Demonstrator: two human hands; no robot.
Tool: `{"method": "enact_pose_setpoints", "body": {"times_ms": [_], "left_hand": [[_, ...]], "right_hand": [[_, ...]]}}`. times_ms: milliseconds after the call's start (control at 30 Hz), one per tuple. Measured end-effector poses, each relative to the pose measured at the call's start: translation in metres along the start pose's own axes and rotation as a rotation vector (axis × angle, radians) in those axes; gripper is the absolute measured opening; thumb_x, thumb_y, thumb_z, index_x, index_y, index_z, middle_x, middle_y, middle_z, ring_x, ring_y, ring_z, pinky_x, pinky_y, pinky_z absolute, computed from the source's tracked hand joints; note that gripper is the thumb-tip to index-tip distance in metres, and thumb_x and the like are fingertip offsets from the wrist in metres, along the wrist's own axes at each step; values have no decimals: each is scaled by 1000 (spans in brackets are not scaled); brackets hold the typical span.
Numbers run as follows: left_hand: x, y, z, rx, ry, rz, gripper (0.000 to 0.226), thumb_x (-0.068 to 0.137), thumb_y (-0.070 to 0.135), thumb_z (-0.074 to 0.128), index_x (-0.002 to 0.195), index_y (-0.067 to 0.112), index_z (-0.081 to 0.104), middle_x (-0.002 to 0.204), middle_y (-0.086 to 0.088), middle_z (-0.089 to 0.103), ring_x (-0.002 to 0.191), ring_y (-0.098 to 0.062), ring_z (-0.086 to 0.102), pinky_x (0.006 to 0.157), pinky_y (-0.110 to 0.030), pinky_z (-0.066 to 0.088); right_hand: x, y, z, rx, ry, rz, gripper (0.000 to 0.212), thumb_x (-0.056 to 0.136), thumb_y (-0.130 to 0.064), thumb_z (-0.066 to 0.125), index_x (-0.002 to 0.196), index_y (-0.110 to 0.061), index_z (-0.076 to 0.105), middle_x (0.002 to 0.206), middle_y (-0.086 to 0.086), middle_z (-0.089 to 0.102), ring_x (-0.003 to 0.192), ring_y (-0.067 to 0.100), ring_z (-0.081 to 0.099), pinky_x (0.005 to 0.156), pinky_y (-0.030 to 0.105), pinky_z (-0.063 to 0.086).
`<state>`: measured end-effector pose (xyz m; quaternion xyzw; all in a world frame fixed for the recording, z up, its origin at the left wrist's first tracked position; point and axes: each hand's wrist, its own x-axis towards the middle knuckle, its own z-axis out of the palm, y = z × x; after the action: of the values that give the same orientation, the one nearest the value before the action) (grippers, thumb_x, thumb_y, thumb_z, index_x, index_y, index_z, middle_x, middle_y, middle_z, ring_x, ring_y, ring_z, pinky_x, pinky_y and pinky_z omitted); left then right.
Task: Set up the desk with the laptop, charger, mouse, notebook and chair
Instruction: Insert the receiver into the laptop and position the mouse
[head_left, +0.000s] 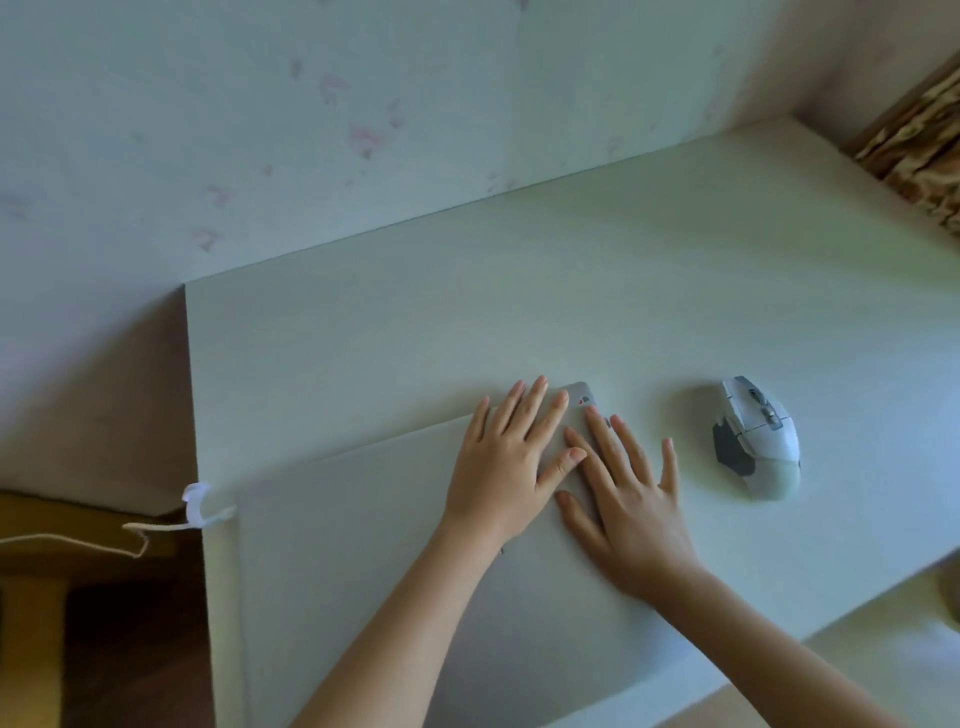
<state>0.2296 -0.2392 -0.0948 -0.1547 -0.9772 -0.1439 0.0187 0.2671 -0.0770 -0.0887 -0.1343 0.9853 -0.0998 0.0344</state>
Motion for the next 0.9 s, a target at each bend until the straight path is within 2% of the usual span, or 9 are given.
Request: {"method": "enact_pose_setpoints", "body": {"times_ms": [133, 300, 500, 633, 733, 900], "left_hand": [[-17, 2, -4, -63, 8, -77, 56, 90, 48, 39, 139, 23, 48, 150, -3, 41, 138, -24, 39, 109, -47, 36], [-64, 1, -11, -104, 24, -127, 54, 87, 46, 41, 136, 28, 52, 149, -3, 42, 136, -23, 41, 109, -48, 33], [-125, -13, -19, -113, 60, -157, 52, 88, 47, 44, 133, 24, 55, 147, -4, 45, 134, -23, 43, 109, -45, 34], [-165, -24, -26, -181, 73, -221, 57, 88, 52, 40, 138, 26, 49, 152, -1, 39, 140, -22, 35, 113, -44, 29], [-183, -31, -35, -220, 42, -267, 58, 91, 51, 47, 143, 27, 41, 157, 2, 27, 145, -19, 22, 117, -43, 21], [-201, -34, -50, -258, -74, -277, 66, 93, 50, 51, 150, 29, 26, 161, 5, 7, 148, -17, 3, 120, -41, 5]], "right_hand": [[0, -4, -2, -8, -17, 20, 63, 91, -57, 21, 144, -26, 30, 159, 0, 14, 145, 23, 16, 111, 61, 10], [-11, -22, 0, -21, -32, 51, 62, 92, -58, 23, 144, -25, 32, 157, 11, 18, 144, 28, 15, 113, 58, 9], [-36, -60, 3, -7, 8, 67, 57, 91, -49, 31, 138, -20, 42, 149, 22, 32, 136, 38, 31, 109, 55, 24], [-55, -85, 6, -18, -28, 43, 56, 90, -48, 32, 136, -17, 44, 145, 25, 36, 132, 43, 36, 105, 57, 33], [-67, -99, 7, -19, -55, 17, 58, 89, -48, 33, 135, -15, 46, 144, 25, 39, 130, 44, 39, 100, 58, 37], [-80, -106, 2, -55, -138, -31, 66, 89, -54, 25, 140, -15, 40, 150, 17, 32, 135, 40, 31, 104, 56, 34]]}}
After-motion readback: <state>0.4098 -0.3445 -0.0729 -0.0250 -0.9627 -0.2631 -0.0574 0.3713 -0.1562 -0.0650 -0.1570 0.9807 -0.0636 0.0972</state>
